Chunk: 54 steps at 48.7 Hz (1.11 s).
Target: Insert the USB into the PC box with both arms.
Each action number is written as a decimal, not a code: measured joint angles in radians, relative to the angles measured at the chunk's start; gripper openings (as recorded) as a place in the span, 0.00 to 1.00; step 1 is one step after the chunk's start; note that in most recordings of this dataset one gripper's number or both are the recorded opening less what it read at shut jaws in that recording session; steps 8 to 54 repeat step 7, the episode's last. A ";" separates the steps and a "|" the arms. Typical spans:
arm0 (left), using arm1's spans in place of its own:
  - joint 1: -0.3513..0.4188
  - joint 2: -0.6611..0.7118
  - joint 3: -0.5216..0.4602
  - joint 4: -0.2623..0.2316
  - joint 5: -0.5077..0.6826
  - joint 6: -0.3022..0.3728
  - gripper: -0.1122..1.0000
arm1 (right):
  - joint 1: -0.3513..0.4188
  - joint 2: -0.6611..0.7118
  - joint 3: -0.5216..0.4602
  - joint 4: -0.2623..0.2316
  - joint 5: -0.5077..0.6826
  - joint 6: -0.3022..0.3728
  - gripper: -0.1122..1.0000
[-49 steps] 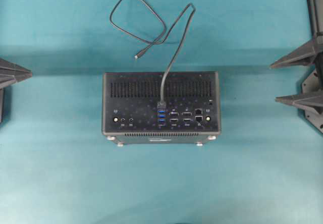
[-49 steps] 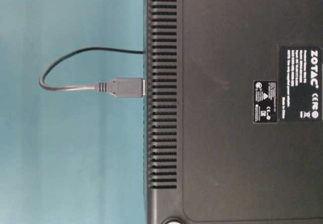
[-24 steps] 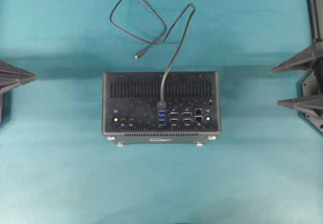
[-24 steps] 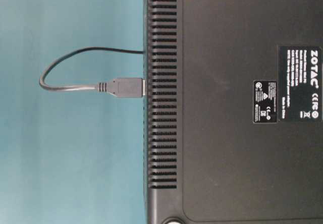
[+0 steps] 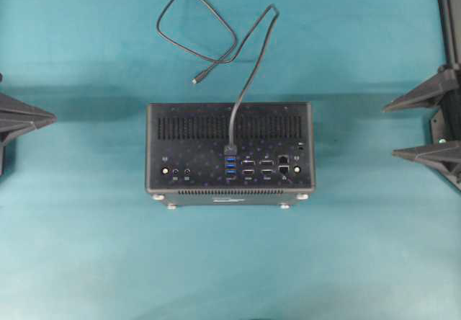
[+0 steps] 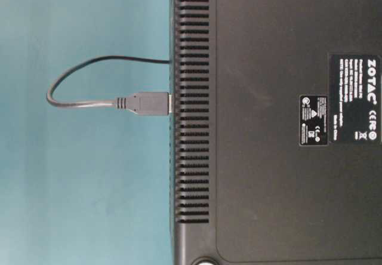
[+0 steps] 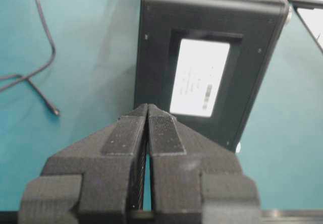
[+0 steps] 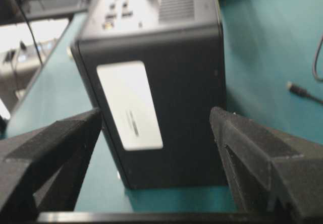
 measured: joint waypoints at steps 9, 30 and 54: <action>0.002 0.000 0.012 0.000 -0.008 0.000 0.10 | 0.000 -0.002 0.012 0.000 0.000 0.000 0.95; 0.002 0.000 0.012 0.000 -0.008 0.000 0.10 | 0.000 -0.002 0.012 0.000 0.000 0.000 0.95; 0.002 0.000 0.012 0.000 -0.008 0.000 0.10 | 0.000 -0.002 0.012 0.000 0.000 0.000 0.95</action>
